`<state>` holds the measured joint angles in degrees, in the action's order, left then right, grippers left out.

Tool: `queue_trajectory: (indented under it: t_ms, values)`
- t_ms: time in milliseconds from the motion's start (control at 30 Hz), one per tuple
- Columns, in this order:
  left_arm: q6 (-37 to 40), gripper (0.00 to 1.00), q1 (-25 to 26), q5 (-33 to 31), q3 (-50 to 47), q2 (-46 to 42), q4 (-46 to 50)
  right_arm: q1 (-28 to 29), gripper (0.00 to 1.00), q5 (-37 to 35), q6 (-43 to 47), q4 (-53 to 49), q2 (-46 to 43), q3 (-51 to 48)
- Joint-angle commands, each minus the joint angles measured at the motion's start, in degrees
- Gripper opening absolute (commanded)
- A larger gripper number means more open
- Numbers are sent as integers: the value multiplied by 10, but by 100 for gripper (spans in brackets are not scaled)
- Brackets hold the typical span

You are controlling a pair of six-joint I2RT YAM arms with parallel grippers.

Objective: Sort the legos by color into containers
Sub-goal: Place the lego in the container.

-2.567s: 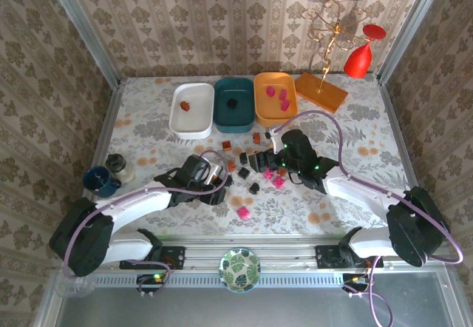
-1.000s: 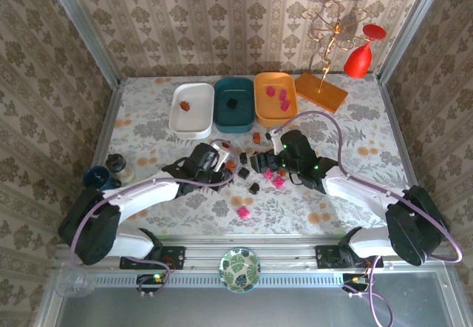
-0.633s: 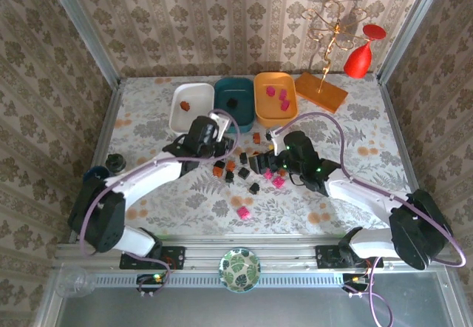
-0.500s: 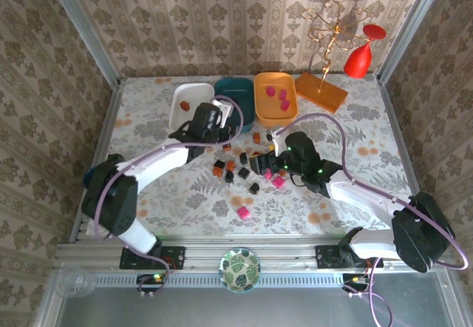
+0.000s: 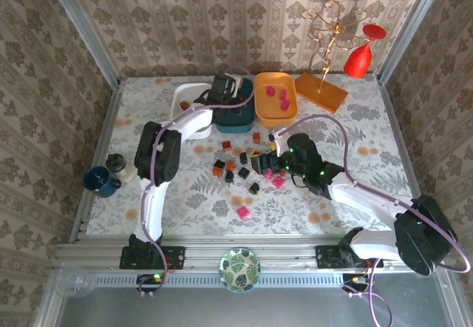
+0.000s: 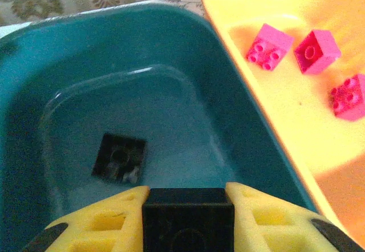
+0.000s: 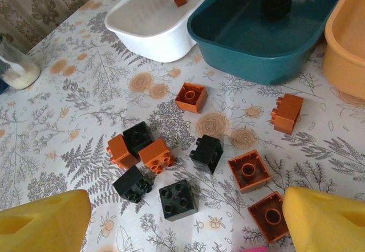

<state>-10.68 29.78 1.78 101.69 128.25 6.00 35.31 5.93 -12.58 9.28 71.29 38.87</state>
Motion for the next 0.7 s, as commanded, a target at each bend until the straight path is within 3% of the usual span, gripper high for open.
queue_trajectory:
  t_ms: [0,167,300,500,667]
  values:
    - [8,32,-3,13,82,41,61,2,89,-21,-2,15,-14,-7]
    - [22,52,-4,0,170,77,107,2,89,-28,1,17,-15,-10]
    - [27,67,-4,-7,153,38,109,2,89,-33,5,19,-13,-11]
    - [18,70,-4,26,-14,-114,70,2,89,-42,4,17,10,-6]
    - [-19,71,2,55,-269,-296,28,2,88,-59,-4,0,39,9]
